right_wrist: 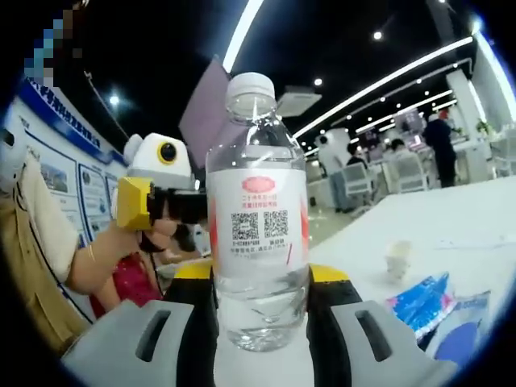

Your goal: Arrange the tabletop items into an orderly group along one side of the table until the central work area is clear of visible clutter.

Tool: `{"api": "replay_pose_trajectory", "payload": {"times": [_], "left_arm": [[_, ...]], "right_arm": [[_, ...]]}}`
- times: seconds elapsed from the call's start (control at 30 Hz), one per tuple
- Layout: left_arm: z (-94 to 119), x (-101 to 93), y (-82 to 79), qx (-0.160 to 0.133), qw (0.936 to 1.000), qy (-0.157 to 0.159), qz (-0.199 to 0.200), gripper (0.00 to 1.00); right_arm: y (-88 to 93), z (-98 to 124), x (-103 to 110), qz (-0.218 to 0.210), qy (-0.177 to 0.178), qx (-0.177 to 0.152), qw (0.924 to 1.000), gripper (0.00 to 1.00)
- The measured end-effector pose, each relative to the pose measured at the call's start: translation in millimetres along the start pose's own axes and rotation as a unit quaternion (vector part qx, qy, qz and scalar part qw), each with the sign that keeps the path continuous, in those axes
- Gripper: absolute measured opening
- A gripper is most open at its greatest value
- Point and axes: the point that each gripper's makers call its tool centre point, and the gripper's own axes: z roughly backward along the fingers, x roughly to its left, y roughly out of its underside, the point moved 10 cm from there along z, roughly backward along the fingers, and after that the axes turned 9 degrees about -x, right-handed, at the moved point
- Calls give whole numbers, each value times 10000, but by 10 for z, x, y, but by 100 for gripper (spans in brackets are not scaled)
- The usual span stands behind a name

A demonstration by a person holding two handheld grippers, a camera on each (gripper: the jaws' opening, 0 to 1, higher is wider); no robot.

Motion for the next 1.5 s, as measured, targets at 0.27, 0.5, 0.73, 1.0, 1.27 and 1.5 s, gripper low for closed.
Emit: {"api": "replay_pose_trajectory", "payload": {"times": [0.27, 0.5, 0.73, 1.0, 1.27, 1.5], "left_arm": [[-26, -153, 17, -148, 9951, -951, -217, 76], [-70, -251, 26, -325, 9878, -1498, -279, 73], [-79, -229, 83, -387, 9856, -1646, -20, 64], [-79, -229, 75, -494, 9829, -1766, 154, 54], [-65, -242, 76, -610, 9804, -1859, 218, 46], [-66, -228, 111, -505, 9788, -1968, 265, 43]], "right_arm": [[10, 2, -14, 114, 162, 59, 9998, 41], [7, 1, -14, 289, 249, 111, 9992, 41], [-2, 1, 0, 634, 425, 229, 9968, 41], [25, -25, 31, 776, 518, 271, 9953, 41], [25, -32, 34, 794, 577, 213, 9949, 41], [16, -44, 57, 826, 565, 152, 9949, 41]]}}
